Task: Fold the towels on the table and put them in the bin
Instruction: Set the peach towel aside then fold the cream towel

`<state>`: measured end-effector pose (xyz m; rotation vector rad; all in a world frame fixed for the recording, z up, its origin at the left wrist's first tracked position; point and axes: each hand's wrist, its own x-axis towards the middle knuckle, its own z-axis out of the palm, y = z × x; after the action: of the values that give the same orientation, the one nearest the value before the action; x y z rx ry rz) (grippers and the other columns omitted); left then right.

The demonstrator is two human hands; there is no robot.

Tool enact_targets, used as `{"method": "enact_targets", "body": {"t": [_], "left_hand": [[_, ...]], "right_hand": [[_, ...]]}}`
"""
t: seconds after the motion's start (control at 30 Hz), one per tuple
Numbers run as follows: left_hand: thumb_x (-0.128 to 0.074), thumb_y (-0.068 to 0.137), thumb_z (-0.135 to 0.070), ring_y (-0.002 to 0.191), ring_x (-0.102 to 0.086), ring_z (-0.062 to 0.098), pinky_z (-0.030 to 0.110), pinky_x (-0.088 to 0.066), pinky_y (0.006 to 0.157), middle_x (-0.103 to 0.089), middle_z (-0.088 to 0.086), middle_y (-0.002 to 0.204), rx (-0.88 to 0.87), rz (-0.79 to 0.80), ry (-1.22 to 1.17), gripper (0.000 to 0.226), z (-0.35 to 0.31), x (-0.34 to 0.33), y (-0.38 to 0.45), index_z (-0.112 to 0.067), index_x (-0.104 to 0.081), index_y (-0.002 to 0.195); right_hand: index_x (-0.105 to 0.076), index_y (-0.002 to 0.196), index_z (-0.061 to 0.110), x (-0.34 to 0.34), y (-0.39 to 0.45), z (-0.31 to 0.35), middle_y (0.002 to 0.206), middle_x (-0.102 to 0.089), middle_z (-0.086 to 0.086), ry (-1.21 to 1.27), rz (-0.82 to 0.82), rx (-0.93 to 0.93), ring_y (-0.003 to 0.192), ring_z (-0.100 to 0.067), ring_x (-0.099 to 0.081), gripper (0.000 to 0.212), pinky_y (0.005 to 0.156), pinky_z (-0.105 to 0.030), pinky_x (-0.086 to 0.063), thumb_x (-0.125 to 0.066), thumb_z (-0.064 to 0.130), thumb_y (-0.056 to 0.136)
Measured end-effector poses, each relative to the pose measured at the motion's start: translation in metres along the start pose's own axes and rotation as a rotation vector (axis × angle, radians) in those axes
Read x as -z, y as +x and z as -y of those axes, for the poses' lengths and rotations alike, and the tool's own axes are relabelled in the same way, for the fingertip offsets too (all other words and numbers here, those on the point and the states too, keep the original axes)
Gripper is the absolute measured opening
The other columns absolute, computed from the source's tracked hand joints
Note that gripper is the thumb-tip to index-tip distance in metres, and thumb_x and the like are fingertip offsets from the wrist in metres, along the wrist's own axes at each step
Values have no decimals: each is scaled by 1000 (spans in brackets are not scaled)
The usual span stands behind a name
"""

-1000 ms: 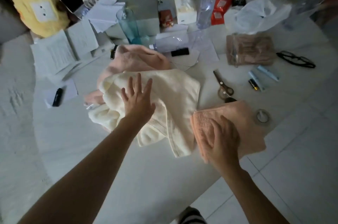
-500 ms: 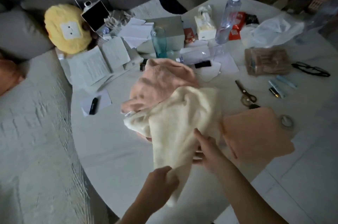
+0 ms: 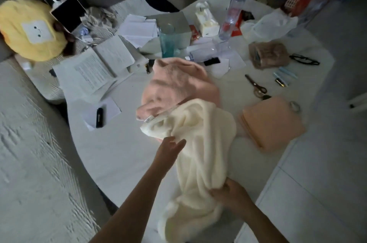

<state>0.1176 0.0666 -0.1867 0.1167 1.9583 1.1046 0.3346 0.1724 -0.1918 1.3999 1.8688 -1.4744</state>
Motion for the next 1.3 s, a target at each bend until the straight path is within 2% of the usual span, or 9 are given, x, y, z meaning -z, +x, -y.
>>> {"method": "enact_targets", "body": {"t": [0.2,0.3,0.43,0.57,0.73,0.9,1.03,1.17,1.3], "left_hand": [[-68,90,-14,77,-62,17,24,-49,71,-68,-1,80,-94,166,-15,9,3,-38,-12,-6,-73,91],[-64,87,-17,66,-51,11,20,-44,62,-58,-6,69,-95,344,-127,17,18,-16,-44,-23,-68,71],[-56,80,-18,80,-46,26,40,-38,74,-49,14,83,-89,234,-500,17,55,40,-72,-4,-58,90],[-49,72,-19,72,-50,25,33,-42,61,-48,13,78,11,-73,-852,19,81,94,-82,-4,-52,83],[-53,89,-8,75,-55,30,38,-43,64,-57,19,85,158,-268,-506,17,100,89,-74,3,-57,101],[-67,88,-3,76,-71,23,25,-53,52,-71,10,93,145,-231,-310,45,87,51,-71,-22,-49,124],[-67,88,-3,79,-74,27,33,-59,64,-75,12,93,43,-217,-343,48,65,44,-75,-21,-54,131],[-70,88,-6,67,-73,12,22,-55,56,-77,3,80,-150,-284,-453,45,26,67,-80,-31,-62,124],[-69,88,-7,69,-70,14,24,-55,57,-74,5,87,-250,-342,-467,41,-10,90,-76,-28,-62,123]], "right_hand": [[-57,133,19,42,6,-16,128,-58,-6,53,-294,-88,117,-26,-57,45,91,-33,-46,-62,38,93],[-60,113,26,47,20,0,111,-58,4,195,-379,-62,103,-20,-56,21,83,-32,-44,-57,34,94],[-58,72,13,38,42,22,77,-63,-9,328,-414,-39,74,-27,-56,24,69,-35,-43,-50,20,94],[-61,78,5,12,51,41,67,-53,-14,539,-282,-26,56,-20,-48,19,52,-27,-37,-58,18,92],[-51,67,14,-12,40,52,46,-51,4,532,-67,-28,44,-12,-49,26,43,-21,-30,-59,1,89],[-70,87,3,5,20,43,76,-70,-15,447,-140,91,67,-22,-64,6,65,-34,-52,-65,5,88],[-73,101,14,36,9,33,106,-76,-7,671,-227,219,100,-23,-68,17,90,-41,-52,-61,8,91],[-71,105,13,58,0,45,106,-76,-6,954,-135,249,103,-24,-68,21,91,-39,-52,-53,9,94],[-68,96,23,73,-13,63,115,-70,-9,702,-317,316,98,-23,-65,12,86,-42,-51,-63,26,86]]}}
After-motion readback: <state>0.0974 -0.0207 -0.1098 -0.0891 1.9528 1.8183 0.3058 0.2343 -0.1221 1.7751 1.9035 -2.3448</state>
